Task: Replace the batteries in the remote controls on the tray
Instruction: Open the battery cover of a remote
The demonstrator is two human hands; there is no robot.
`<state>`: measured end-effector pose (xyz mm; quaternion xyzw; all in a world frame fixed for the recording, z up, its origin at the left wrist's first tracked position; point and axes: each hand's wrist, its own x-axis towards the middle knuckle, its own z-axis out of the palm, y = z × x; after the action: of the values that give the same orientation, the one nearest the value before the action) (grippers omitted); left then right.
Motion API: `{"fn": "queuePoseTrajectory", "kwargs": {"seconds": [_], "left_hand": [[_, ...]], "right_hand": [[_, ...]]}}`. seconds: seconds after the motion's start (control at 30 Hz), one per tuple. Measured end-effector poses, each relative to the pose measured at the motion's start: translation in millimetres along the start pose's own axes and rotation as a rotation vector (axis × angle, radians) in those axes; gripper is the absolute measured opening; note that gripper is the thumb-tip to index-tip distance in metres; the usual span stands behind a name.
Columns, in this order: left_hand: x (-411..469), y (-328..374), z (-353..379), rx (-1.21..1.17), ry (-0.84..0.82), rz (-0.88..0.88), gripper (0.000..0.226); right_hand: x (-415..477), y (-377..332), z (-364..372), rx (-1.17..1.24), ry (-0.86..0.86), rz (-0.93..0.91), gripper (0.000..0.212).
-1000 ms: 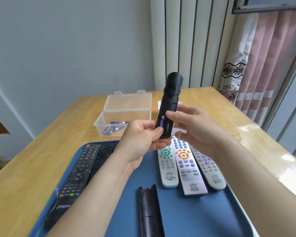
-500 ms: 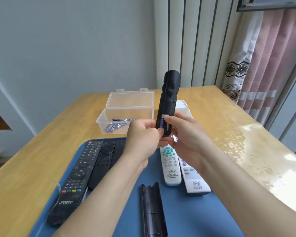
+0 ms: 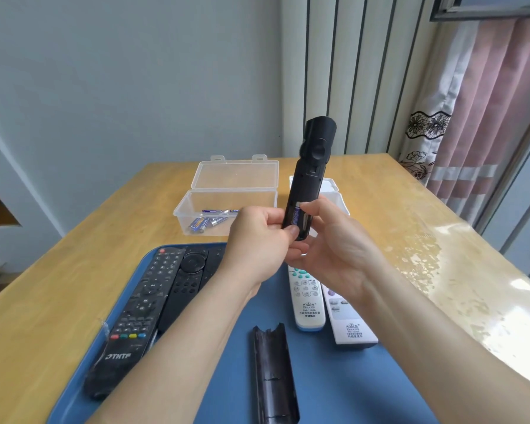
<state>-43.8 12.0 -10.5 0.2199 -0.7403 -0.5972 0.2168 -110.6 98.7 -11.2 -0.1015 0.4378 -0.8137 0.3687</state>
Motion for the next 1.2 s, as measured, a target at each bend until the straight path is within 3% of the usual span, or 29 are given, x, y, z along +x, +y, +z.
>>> {"fn": "queuePoseTrajectory", "kwargs": {"seconds": [0.33,0.73,0.9,0.97,1.07,1.13,1.2], "left_hand": [[2.1,-2.4,0.8,0.036,-0.105,0.009,0.019],[3.7,-7.2,5.4,0.269,-0.015,0.121,0.022],[1.0,1.3,-1.1,-0.084,-0.071,-0.014,0.018],[2.6,2.1,-6.5,0.004,-0.068,-0.015,0.02],[6.2,1.5,-12.4,0.434,0.114,0.14,0.022],[5.3,5.2,-14.8,0.555,0.338,0.414,0.016],[4.1,9.8,-17.1,0.598,0.394,0.717,0.023]], "right_hand": [[1.2,-0.3,1.4,0.003,-0.039,0.009,0.01],[4.1,-1.3,-1.8,-0.111,0.08,-0.065,0.021],[3.2,-5.4,-8.0,-0.29,-0.043,-0.076,0.024],[2.8,-11.3,-11.2,-0.383,-0.101,-0.101,0.022],[1.4,-23.5,-16.5,-0.487,-0.157,-0.168,0.022],[-0.6,-32.9,-18.0,-0.607,-0.139,-0.235,0.025],[-3.5,-40.2,-17.6,-0.718,-0.135,-0.285,0.025]]}}
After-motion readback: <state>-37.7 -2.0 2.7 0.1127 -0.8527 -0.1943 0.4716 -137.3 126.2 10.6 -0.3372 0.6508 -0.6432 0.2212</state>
